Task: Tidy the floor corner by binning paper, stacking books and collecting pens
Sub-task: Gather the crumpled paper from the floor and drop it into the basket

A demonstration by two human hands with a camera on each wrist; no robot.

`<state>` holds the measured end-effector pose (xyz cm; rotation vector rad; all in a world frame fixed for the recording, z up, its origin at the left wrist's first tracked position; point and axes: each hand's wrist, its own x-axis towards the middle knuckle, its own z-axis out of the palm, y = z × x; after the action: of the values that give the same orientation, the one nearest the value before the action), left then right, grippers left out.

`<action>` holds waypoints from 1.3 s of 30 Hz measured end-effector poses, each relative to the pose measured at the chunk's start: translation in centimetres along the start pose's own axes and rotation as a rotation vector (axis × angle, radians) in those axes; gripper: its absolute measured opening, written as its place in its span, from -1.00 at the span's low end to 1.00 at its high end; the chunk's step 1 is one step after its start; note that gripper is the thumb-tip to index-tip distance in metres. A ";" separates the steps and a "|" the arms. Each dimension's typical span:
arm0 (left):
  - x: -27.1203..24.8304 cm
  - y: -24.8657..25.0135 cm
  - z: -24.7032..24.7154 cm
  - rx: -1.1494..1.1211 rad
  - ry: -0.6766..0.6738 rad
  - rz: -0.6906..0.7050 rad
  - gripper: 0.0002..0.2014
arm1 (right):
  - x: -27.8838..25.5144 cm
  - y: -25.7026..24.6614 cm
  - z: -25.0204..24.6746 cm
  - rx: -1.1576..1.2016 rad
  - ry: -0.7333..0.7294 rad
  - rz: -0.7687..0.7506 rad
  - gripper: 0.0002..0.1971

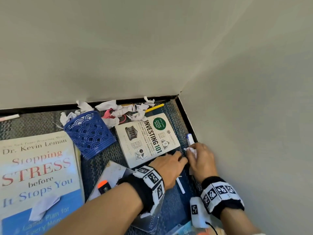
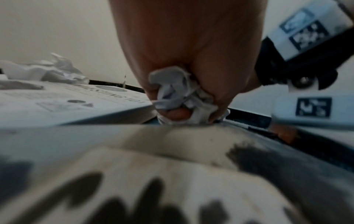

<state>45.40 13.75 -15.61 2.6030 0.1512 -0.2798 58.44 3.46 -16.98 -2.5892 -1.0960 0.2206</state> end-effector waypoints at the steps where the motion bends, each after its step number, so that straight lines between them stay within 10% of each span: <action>1: 0.1 0.0 0.1 0.040 -0.036 0.008 -0.52 | 0.2 0.0 -0.5 0.034 0.039 0.028 -0.86; 10: -0.2 -0.8 0.3 0.067 0.108 -0.159 -0.80 | 0.2 -2.8 -3.6 0.281 0.160 0.136 -0.56; 18: -3.0 -2.1 -0.9 0.160 0.168 -0.176 -0.49 | -3.6 -0.7 -1.9 -0.267 -0.228 0.238 -0.59; 25: -5.5 -0.2 2.0 0.307 0.156 -0.119 -0.54 | -4.8 -2.6 -1.0 -0.362 -0.173 0.212 -0.68; 29: -6.2 -1.1 2.2 0.378 0.126 -0.216 -0.43 | -2.5 -5.3 -3.2 -0.249 -0.039 0.120 -0.74; 35: -7.1 -2.3 0.3 0.404 0.039 -0.138 -0.79 | 2.9 -11.6 -3.9 -0.201 -0.091 -0.145 -0.83; 39: -6.7 -4.1 -5.1 0.230 0.176 -0.375 -0.76 | 6.2 -15.1 -1.1 -0.279 -0.192 -0.307 -0.45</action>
<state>39.09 19.46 -11.78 2.8129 0.7113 -0.2069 52.93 17.56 -10.82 -2.6261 -1.6821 0.2628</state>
